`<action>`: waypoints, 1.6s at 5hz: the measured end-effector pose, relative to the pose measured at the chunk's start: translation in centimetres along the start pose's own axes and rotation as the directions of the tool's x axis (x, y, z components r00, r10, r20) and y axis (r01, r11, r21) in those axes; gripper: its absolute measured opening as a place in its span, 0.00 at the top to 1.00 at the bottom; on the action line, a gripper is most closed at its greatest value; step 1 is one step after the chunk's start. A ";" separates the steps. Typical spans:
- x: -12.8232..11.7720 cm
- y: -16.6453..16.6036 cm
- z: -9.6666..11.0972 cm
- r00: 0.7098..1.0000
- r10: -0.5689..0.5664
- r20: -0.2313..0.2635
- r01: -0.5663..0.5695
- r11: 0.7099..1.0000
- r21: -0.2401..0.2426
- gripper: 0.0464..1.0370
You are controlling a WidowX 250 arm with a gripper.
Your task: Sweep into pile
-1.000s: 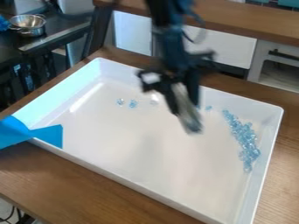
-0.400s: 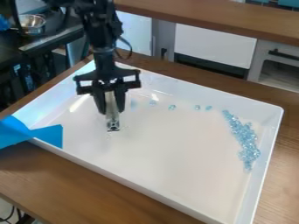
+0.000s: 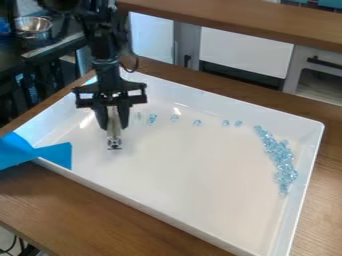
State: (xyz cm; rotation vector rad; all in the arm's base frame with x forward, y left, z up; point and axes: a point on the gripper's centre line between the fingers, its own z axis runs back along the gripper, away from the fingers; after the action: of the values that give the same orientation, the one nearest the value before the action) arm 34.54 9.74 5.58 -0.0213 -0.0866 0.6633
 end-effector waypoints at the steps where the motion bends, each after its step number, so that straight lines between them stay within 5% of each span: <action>1: 0.1 0.1 -0.2 1.000 -0.008 0.020 0.008 1.000 0.018 0.68; 6: -0.6 -7.7 -1.5 0.998 -0.066 -0.020 0.066 0.997 0.033 0.68; 8: -3.1 -11.8 -1.4 0.993 -0.118 -0.029 0.119 0.993 0.006 0.68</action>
State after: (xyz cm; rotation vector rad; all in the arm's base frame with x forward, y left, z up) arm 39.53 -1.46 4.53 -0.0184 -0.0577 0.5444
